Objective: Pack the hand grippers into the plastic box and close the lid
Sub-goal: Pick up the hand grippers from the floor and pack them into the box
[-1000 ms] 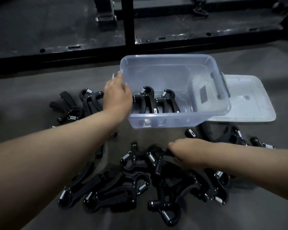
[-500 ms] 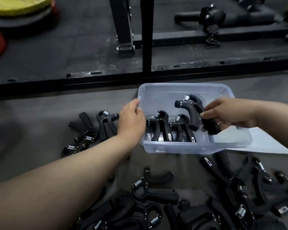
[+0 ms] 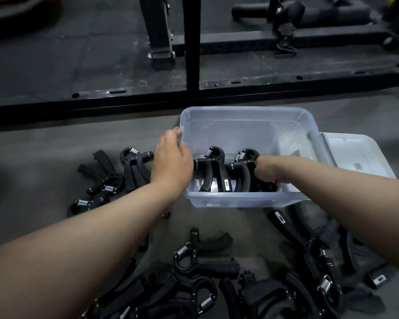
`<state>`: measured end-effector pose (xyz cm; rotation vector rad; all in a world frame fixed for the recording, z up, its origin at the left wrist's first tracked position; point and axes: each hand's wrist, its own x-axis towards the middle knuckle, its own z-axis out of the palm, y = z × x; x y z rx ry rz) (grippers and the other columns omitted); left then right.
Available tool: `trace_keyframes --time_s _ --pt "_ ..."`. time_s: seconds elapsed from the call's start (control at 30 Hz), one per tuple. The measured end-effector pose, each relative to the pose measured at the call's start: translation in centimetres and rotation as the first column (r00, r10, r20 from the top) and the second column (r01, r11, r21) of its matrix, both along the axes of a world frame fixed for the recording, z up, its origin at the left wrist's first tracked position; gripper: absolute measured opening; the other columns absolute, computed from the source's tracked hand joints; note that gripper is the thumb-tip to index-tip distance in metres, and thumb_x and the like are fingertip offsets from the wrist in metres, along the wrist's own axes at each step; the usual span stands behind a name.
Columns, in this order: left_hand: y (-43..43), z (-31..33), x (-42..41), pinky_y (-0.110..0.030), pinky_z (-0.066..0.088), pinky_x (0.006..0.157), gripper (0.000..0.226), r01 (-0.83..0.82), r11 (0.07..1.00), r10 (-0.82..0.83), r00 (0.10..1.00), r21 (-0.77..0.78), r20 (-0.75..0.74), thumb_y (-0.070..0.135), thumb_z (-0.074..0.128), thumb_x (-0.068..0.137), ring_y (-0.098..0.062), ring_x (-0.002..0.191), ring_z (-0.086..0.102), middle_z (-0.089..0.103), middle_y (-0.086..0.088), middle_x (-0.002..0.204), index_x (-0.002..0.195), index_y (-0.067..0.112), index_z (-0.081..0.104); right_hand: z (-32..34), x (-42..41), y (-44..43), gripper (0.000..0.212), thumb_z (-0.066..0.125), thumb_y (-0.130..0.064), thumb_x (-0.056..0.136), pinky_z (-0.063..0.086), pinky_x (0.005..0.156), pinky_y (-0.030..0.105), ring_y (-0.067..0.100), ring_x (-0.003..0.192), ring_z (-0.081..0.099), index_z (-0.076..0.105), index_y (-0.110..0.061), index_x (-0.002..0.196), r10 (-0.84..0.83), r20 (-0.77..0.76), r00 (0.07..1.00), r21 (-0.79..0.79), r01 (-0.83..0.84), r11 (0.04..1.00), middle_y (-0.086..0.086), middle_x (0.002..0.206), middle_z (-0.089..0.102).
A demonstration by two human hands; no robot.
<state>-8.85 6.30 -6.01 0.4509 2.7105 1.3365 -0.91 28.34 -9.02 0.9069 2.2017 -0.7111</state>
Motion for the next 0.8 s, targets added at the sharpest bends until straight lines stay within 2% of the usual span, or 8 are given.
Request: trace_keyframes --time_s 0.07,0.17,0.27,0.37,0.47,0.6,0.7,0.8 --pt "0.0 0.1 0.0 -0.032 0.031 0.111 0.036 -0.004 1.0 0.004 1.0 0.008 -0.001 0.015 0.04 0.097 -0.016 0.13 0.041 0.05 0.0 0.138 0.131 0.013 0.049 0.0 -0.1 -0.3 0.03 0.041 -0.007 0.089 0.059 0.069 0.04 0.038 0.088 0.07 0.067 0.001 0.102 0.054 -0.013 0.998 0.084 -0.053 0.995 0.02 0.099 0.07" --pt "0.0 0.2 0.0 -0.031 0.03 0.111 0.036 -0.007 1.0 0.007 1.0 0.003 0.0 0.015 0.04 0.097 -0.016 0.129 0.041 0.05 0.0 0.138 0.131 0.013 0.048 0.2 0.0 -1.1 0.028 0.043 -0.013 0.094 0.061 0.068 0.045 0.039 0.084 0.072 0.065 0.003 0.104 0.085 0.024 0.996 0.098 -0.087 0.991 0.021 0.101 0.068" --pt "0.0 0.3 0.2 -0.03 0.03 0.111 0.036 -0.004 1.0 0.004 1.0 -0.003 0.005 0.016 0.039 0.097 -0.015 0.13 0.04 0.049 0.002 0.139 0.132 0.014 0.048 0.4 0.1 -1.6 0.027 0.045 -0.012 0.095 0.057 0.07 0.034 0.033 0.095 0.07 0.067 -0.001 0.105 0.046 -0.007 0.999 0.157 -0.044 0.987 0.015 0.106 0.07" --pt "0.0 0.3 0.2 -0.031 0.03 0.111 0.036 -0.004 1.0 0.004 1.0 0.0 0.01 0.017 0.039 0.098 -0.014 0.131 0.039 0.048 0.003 0.14 0.132 0.015 0.047 -0.2 -0.2 -1.0 0.023 0.045 -0.009 0.092 0.057 0.067 0.035 0.034 0.091 0.07 0.065 -0.001 0.101 0.147 -0.006 0.989 0.219 -0.142 0.965 0.016 0.098 0.069" --pt "0.0 0.3 0.2 -0.031 0.03 0.111 0.036 -0.006 1.0 0.006 1.0 0.0 0.016 0.017 0.039 0.097 -0.015 0.131 0.039 0.048 0.003 0.139 0.132 0.015 0.047 -1.1 -0.4 -0.3 0.023 0.044 -0.007 0.089 0.061 0.066 0.044 0.037 0.083 0.07 0.064 -0.001 0.098 0.163 -0.018 0.987 0.215 -0.155 0.964 0.018 0.095 0.068" --pt "0.0 0.4 0.2 -0.031 0.031 0.11 0.036 -0.004 1.0 0.004 1.0 0.0 0.024 0.018 0.039 0.097 -0.015 0.13 0.04 0.048 0.003 0.138 0.132 0.016 0.047 -2.0 -0.4 0.5 0.025 0.047 -0.017 0.089 0.057 0.073 0.033 0.032 0.091 0.067 0.066 -0.008 0.101 0.261 -0.028 0.965 0.268 -0.244 0.932 0.013 0.102 0.069" --pt "0.0 0.4 0.2 -0.03 0.031 0.11 0.036 -0.006 1.0 0.006 1.0 0.003 0.02 0.018 0.039 0.097 -0.014 0.13 0.04 0.049 0.003 0.138 0.132 0.016 0.047 -2.8 -0.4 1.4 0.024 0.049 -0.02 0.088 0.057 0.081 0.036 0.032 0.094 0.066 0.065 -0.009 0.103 0.317 -0.003 0.949 0.27 -0.304 0.914 0.012 0.104 0.069" --pt "0.0 0.4 0.2 -0.031 0.032 0.11 0.035 -0.012 1.0 0.012 1.0 0.011 0.019 0.018 0.039 0.097 -0.014 0.129 0.041 0.049 0.003 0.138 0.131 0.016 0.048 -2.4 -0.4 1.0 0.029 0.049 -0.025 0.09 0.057 0.084 0.039 0.034 0.094 0.066 0.062 -0.007 0.11 0.269 0.003 0.963 0.248 -0.262 0.933 0.017 0.111 0.067"
